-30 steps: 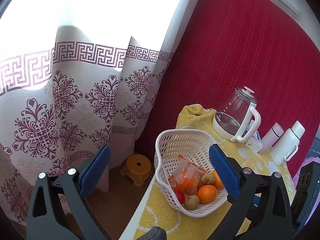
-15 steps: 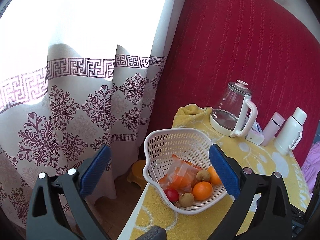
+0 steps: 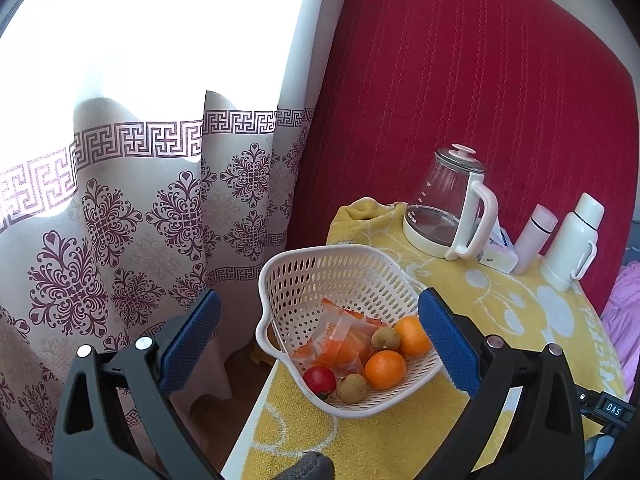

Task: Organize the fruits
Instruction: 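Move the right tool over to the brown banana, then close the right tool around the middle of the banana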

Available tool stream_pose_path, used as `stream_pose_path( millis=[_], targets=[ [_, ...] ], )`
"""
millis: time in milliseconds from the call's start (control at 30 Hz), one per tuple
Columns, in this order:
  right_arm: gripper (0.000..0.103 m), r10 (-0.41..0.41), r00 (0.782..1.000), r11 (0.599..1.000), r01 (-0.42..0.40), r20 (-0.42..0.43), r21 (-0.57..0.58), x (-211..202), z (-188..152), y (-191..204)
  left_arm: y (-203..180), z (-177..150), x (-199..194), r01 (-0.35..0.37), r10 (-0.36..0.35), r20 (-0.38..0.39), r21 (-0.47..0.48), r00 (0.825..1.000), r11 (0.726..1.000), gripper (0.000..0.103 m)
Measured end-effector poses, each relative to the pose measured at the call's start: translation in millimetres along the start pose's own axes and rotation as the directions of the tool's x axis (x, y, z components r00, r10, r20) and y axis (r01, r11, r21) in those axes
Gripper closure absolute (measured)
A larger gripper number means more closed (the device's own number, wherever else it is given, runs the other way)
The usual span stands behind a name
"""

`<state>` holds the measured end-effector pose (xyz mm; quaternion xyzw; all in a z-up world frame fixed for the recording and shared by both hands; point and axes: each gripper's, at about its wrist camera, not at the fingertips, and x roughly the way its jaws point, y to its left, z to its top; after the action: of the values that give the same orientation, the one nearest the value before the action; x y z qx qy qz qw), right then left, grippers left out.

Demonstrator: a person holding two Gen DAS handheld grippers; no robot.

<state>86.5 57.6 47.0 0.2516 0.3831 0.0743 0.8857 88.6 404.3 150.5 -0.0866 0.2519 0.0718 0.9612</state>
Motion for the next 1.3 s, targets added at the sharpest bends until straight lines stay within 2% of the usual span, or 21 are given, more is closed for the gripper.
stream_pose_path(
  millis=[533,733,867,1067,1300],
  targets=[
    [0.029,-0.049,0.997,0.987,0.058,-0.065,0.148,-9.6,-8.6,-58.5,-11.6,-6.4,1.9,0.022,-0.021,-0.028,0.03,0.999,0.999,0.003],
    [0.029,-0.096,0.994,0.987,0.102,-0.052,0.124,-0.2,6.2,-61.2,-15.5,-8.3,4.4,0.028,-0.026,-0.04,0.042,0.999,0.999,0.003],
    [0.025,-0.122,0.991,0.987,0.127,-0.048,0.104,12.4,21.6,-58.7,-18.1,-9.8,6.2,0.031,-0.028,-0.047,0.048,0.999,0.998,0.003],
    [0.022,-0.163,0.984,0.986,0.165,-0.077,0.027,37.5,27.5,-45.2,-21.9,-11.7,7.4,0.037,-0.034,-0.053,0.059,0.998,0.998,0.003],
    [0.021,-0.339,0.94,0.923,0.325,-0.034,-0.205,54.5,17.6,-17.6,-27.2,-14.8,9.3,0.047,-0.042,-0.066,0.073,0.997,0.996,0.003]
  ],
)
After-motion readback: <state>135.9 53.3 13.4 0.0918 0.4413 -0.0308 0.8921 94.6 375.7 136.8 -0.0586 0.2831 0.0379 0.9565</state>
